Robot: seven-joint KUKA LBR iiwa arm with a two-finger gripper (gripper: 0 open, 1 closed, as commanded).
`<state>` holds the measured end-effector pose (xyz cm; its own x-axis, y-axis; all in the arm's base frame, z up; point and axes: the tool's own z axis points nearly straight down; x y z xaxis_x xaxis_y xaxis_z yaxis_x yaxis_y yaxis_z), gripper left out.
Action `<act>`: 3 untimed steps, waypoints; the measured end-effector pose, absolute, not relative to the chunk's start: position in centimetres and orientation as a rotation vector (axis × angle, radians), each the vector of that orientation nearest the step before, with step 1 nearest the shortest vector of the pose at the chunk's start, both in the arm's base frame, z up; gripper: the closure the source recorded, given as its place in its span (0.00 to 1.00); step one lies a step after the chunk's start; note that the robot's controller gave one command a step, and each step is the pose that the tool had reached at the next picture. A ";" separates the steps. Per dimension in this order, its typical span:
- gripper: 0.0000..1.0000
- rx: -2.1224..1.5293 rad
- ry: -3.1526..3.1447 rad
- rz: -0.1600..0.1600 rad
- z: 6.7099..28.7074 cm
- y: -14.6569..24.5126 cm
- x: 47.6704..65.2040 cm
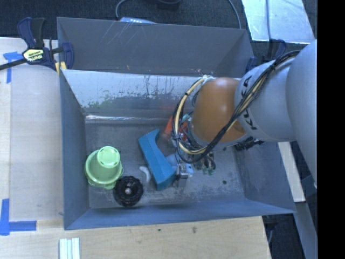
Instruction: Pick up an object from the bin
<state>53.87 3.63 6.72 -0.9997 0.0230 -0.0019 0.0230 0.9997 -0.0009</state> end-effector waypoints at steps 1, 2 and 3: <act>0.00 0.133 3.149 0.001 7.8 2.7 58.9; 0.00 0.074 3.148 -0.003 11.5 3.2 59.2; 0.00 -0.266 3.119 -0.001 12.9 6.7 60.0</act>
Offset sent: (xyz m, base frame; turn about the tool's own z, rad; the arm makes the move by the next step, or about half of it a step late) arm 0.0372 0.0129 0.1206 -0.2171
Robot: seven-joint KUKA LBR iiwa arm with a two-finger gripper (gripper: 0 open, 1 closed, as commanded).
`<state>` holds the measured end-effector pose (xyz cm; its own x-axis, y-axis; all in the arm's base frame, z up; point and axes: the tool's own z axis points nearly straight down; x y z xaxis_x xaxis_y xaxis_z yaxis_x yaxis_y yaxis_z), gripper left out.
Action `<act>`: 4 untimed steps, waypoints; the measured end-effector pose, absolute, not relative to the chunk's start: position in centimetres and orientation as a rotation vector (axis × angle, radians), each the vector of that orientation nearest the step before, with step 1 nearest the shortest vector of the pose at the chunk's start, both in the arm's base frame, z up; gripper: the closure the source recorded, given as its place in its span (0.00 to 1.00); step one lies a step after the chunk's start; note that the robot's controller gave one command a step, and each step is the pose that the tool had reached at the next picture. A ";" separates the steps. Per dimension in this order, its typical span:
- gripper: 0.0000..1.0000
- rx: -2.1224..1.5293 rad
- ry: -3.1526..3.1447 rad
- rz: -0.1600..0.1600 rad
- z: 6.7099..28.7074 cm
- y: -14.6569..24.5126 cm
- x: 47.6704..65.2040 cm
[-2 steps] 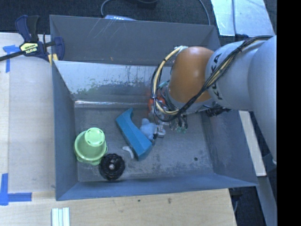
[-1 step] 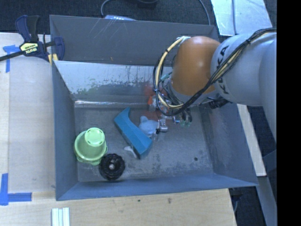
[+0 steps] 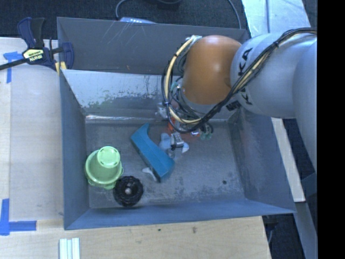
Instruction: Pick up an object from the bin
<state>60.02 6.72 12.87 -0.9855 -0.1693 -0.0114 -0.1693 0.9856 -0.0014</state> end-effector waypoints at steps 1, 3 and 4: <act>0.00 -0.296 3.124 0.002 11.1 11.2 59.8; 0.00 -0.186 3.128 0.000 9.4 8.1 60.0; 0.00 -0.504 3.092 0.007 8.4 6.1 59.9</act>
Offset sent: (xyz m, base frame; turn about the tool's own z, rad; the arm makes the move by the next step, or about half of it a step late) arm 0.0050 -0.0087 -0.0270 0.1375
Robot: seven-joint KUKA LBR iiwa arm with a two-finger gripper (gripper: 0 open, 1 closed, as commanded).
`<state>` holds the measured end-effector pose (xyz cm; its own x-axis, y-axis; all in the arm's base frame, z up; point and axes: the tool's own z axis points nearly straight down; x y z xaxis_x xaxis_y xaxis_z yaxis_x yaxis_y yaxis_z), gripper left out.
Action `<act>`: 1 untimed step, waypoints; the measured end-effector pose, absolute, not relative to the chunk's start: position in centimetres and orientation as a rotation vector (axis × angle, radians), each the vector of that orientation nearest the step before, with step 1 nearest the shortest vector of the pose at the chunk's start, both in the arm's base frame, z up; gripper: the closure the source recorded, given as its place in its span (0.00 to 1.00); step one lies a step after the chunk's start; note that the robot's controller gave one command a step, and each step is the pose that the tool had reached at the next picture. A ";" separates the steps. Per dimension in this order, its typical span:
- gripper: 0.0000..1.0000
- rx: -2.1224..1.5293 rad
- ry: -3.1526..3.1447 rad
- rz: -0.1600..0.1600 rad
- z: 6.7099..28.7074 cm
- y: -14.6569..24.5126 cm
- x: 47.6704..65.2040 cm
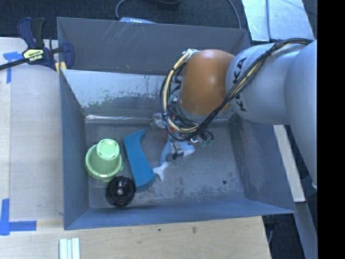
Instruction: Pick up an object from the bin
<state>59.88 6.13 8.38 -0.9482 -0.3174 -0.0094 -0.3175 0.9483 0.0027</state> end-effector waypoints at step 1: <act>0.00 -0.396 3.105 0.003 8.8 4.3 60.7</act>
Offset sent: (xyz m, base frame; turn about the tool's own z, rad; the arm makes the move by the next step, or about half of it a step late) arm 0.0055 -0.0335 -0.0138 0.0143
